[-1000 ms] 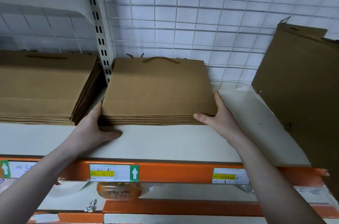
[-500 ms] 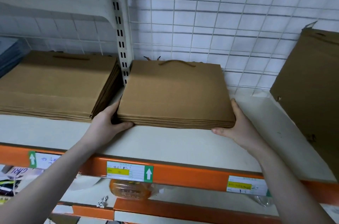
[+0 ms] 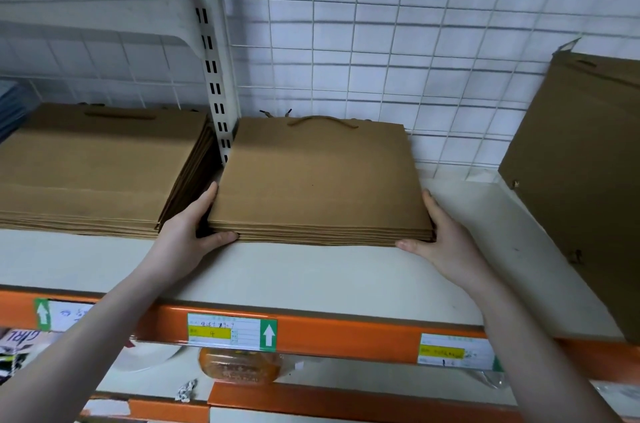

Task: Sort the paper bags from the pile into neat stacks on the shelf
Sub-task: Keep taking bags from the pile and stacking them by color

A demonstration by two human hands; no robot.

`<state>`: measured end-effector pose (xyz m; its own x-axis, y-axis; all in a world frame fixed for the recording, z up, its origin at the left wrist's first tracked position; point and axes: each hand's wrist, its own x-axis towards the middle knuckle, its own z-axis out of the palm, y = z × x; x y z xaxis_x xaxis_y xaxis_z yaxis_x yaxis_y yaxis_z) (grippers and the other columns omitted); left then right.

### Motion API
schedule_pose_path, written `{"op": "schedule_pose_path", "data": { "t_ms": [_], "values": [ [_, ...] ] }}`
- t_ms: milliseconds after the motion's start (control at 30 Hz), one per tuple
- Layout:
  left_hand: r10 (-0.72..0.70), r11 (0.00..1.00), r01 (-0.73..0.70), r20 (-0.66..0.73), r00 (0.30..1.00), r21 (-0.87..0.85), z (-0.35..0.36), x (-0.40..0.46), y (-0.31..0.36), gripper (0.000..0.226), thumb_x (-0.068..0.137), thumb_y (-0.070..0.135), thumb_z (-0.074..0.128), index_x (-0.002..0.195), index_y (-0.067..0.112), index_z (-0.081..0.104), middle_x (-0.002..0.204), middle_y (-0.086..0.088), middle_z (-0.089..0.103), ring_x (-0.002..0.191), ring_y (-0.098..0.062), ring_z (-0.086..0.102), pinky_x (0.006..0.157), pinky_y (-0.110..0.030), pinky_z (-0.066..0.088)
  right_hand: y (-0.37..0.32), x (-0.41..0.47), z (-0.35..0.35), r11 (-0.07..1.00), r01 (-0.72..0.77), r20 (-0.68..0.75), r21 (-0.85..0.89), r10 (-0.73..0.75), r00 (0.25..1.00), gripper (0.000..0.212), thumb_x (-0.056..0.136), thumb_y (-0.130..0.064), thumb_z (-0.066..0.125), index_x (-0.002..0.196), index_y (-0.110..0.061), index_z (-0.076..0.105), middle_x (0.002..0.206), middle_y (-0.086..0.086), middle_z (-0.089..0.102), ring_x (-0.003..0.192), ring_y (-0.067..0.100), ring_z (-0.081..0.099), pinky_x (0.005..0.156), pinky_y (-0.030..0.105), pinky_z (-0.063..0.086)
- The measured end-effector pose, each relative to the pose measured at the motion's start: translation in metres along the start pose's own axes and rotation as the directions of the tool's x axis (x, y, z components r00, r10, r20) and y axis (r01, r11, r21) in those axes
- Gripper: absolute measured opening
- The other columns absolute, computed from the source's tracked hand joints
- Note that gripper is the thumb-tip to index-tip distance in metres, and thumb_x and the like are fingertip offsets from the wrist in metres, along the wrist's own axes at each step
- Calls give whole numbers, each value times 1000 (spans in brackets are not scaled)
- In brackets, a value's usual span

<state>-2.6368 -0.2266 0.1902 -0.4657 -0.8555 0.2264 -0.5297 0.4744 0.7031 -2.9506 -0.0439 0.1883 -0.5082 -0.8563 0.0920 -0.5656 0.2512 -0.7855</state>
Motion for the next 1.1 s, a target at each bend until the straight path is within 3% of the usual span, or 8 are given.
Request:
{"op": "schedule_pose_path", "data": {
  "t_ms": [267,467,633,900,1100],
  "values": [
    [4,998,-3,-23,1000,60,1,-3,4,90,74,24,77,148,20,27,147,0,39,134,-20,37,106,-26,29,-1,0,0,1000,5,0,-13,-5,1000,105,74,-28,78,151,-24,7,151,-6,28,136,11,31,108,22,25],
    [5,999,-3,-49,999,35,2,-1,3,74,84,25,67,147,17,30,147,-2,39,136,-16,34,102,-18,24,1,0,1,1000,16,-2,-7,-16,1000,97,79,-29,74,151,-23,8,153,-5,26,137,11,29,107,20,23],
    [-6,999,10,-69,998,53,4,2,3,72,85,25,67,147,17,31,148,-2,38,136,-16,33,100,-15,22,-1,1,1,999,20,-8,-24,-21,1000,93,81,-27,72,151,-22,10,153,-4,26,138,12,28,108,22,23],
    [-2,991,10,-63,998,130,4,-1,6,82,81,30,70,148,16,27,149,-5,36,137,-22,33,106,-27,26,-3,-2,1,998,25,-6,-58,-25,1000,93,83,-37,68,151,-22,7,154,-3,24,140,14,26,111,27,24],
    [-16,986,25,-53,998,167,5,-2,9,80,83,31,67,149,16,25,148,-8,37,136,-26,35,106,-33,29,-3,1,1,998,35,-29,-46,-36,999,86,86,-32,66,151,-19,11,153,-1,26,140,15,27,112,28,24]
  ]
}}
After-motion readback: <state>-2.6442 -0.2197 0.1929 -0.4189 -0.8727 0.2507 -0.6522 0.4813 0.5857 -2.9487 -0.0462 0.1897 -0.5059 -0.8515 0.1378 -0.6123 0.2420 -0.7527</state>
